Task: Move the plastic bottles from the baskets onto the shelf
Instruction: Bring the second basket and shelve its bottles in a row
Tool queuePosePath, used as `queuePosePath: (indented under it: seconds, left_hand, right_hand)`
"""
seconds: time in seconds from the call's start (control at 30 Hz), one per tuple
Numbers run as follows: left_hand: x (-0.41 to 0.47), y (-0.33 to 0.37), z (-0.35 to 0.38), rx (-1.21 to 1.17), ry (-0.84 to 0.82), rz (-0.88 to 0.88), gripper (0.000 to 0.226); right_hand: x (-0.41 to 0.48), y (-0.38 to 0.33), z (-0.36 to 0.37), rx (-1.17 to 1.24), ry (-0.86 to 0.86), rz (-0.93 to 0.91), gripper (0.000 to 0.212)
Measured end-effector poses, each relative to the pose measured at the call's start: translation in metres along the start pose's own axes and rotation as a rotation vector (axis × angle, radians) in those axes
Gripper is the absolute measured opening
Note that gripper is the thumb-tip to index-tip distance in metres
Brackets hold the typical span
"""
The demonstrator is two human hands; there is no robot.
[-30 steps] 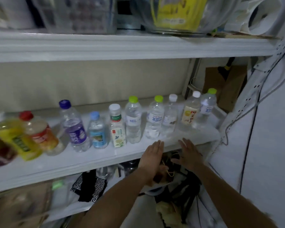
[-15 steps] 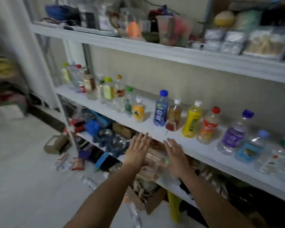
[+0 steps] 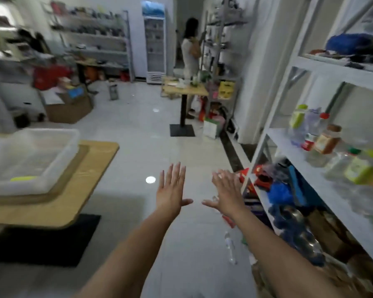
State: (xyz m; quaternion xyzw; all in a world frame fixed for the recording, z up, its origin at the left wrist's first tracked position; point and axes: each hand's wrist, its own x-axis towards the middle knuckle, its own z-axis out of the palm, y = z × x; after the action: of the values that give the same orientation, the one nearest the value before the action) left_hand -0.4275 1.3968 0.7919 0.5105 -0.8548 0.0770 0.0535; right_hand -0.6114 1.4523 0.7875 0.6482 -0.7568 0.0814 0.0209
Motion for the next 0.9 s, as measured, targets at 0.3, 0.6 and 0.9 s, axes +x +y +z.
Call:
queuePosePath:
  seconds: [0.3, 0.6, 0.9]
  left_hand:
    - [0.023, -0.151, 0.022, 0.031, -0.046, -0.479, 0.109]
    - [0.102, -0.206, 0.030, 0.051, -0.044, -0.736, 0.109]
    - [0.067, -0.297, 0.061, 0.048, -0.097, -1.066, 0.113]
  right_hand:
    - [0.157, -0.132, 0.027, 0.050, -0.007, -0.422, 0.107]
    - [0.290, -0.182, 0.038, 0.020, -0.013, -0.683, 0.109]
    - [0.344, -0.293, 0.075, 0.047, -0.109, -0.939, 0.108]
